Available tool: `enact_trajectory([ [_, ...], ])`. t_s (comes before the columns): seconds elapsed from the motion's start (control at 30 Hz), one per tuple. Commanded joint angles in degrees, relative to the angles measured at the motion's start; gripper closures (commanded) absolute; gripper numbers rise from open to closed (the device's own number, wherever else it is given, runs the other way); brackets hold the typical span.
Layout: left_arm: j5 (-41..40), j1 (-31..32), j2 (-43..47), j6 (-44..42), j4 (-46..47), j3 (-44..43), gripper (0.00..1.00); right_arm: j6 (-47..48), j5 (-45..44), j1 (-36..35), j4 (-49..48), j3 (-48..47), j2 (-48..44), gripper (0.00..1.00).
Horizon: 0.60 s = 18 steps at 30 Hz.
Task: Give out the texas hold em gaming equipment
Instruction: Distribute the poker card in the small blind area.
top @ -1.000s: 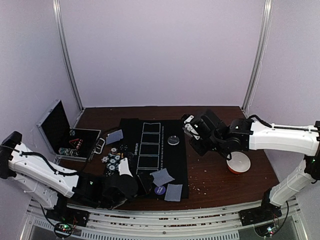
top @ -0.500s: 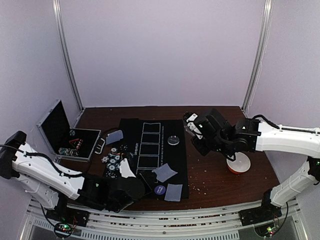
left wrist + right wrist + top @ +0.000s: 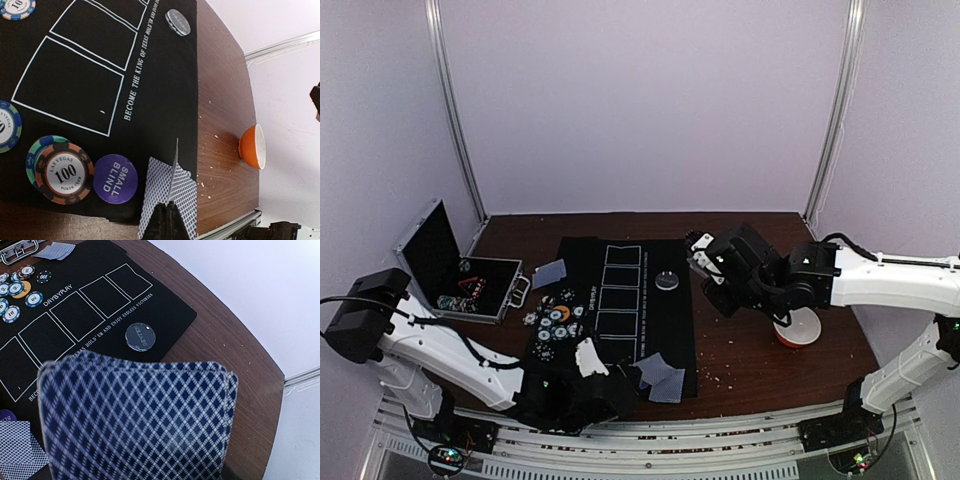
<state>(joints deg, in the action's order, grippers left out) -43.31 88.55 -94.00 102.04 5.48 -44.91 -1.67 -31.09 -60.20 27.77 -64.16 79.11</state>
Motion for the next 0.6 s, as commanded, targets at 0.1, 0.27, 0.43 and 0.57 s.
enact_trajectory([
  [0.1,3.0,-1.4,-3.0,0.6,0.6,-1.3,1.0,0.3,-1.0,-0.3,-0.6,1.5,-0.7,0.57],
  [0.27,10.9,-1.6,-4.9,1.0,-0.3,-1.9,1.0,0.8,-1.0,-0.4,-0.7,1.8,-0.8,0.57],
  [0.43,14.6,-1.6,-5.0,2.1,0.4,-1.0,0.87,1.3,-1.1,-0.3,-0.4,2.0,-1.1,0.57],
  [0.57,16.5,-1.6,-4.6,-0.8,0.3,-2.2,0.85,1.3,-1.1,-0.4,-0.1,2.1,-1.4,0.57],
])
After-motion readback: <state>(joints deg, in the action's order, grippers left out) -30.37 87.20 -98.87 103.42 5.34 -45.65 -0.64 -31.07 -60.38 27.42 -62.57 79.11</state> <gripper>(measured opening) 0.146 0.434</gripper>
